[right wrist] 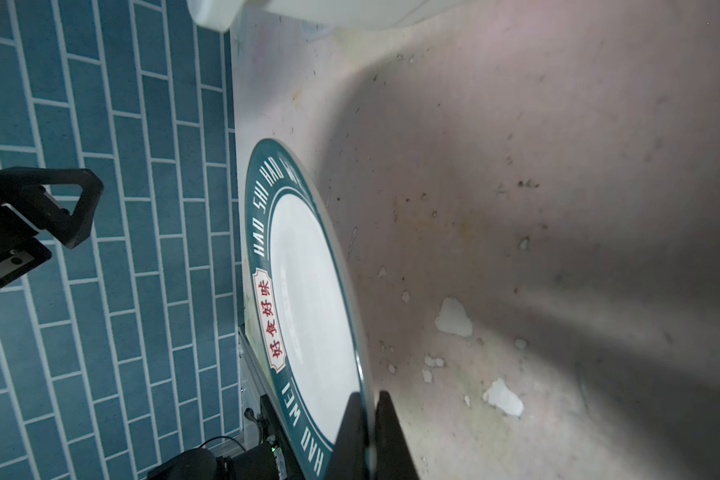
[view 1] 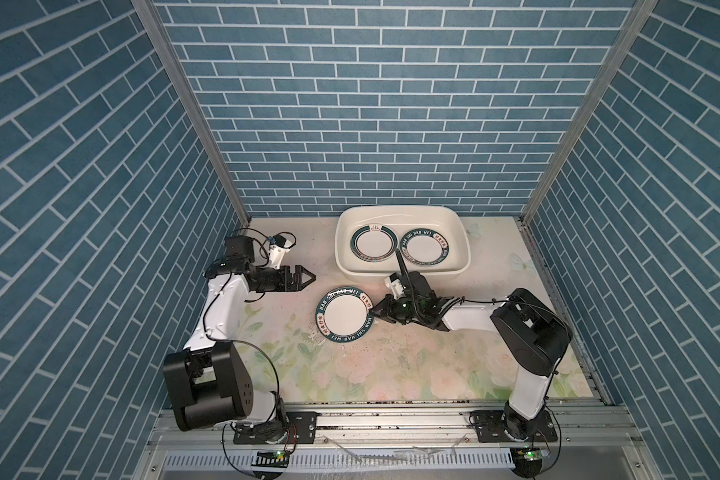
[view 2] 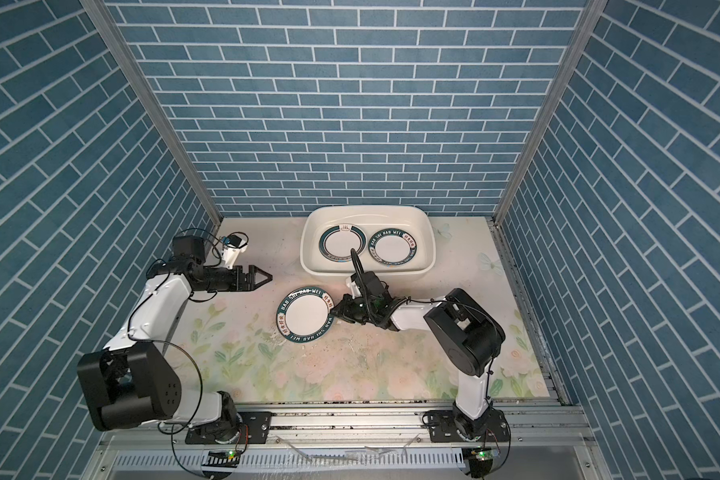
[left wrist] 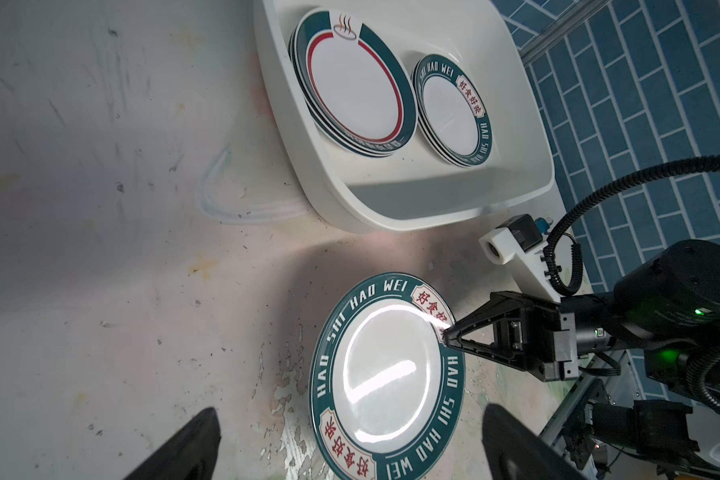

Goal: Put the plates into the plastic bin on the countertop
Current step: 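Carry the large plate over the bin with the right gripper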

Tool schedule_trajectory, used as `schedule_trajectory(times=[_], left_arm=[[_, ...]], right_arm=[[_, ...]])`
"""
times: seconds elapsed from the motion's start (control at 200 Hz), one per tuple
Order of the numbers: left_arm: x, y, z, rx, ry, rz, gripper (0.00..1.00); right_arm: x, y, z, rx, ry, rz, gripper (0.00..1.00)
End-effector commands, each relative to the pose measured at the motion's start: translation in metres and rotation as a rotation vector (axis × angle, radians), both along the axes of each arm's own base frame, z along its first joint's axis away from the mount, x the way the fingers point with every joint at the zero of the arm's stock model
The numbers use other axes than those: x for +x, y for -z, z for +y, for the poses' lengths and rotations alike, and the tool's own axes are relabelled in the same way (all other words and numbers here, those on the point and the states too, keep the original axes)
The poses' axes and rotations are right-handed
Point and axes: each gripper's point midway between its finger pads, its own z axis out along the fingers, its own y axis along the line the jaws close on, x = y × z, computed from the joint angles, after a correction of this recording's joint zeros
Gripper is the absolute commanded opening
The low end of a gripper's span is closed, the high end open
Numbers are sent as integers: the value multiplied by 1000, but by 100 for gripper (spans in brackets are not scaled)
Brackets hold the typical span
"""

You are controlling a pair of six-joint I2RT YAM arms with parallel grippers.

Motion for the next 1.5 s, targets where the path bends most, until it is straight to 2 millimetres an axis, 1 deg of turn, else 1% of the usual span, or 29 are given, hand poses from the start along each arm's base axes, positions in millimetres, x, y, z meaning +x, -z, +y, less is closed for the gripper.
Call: schedule_trajectory(times=[0.0,0.145,0.29,0.445,0.585,0.67,0.86,1.015,1.21,1.345,1.495], left_arm=[[1,-19,13,7,-55,-74,100],[2,-39,33,27,-135,-139,100],[0,-59,47,21,-214,-213,99],[0,-65,60,-19,-297,-222,100],[-2,-73,67,-49,-341,-242,100],[-4,-82,67,-72,-343,-261,100],[-7,-92,66,-85,-344,-278,100],[-13,-94,61,-103,-335,-281,99],[-18,-107,54,-121,-299,-303,100],[-15,-110,51,-147,-285,-309,100],[-12,-109,49,-161,-260,-316,100]], right_arm=[[-7,-36,11,102,-54,7,0],[-13,-52,15,132,-110,-8,0],[-17,-61,17,123,-146,-13,0],[-19,-75,21,132,-187,-27,0],[-18,-91,23,126,-213,-52,0],[-16,-100,26,125,-234,-60,0],[-6,-124,33,157,-257,-76,0],[15,-148,30,193,-245,-105,0],[53,-163,17,219,-199,-118,0],[85,-166,3,229,-155,-129,0],[123,-155,-15,203,-97,-140,0]])
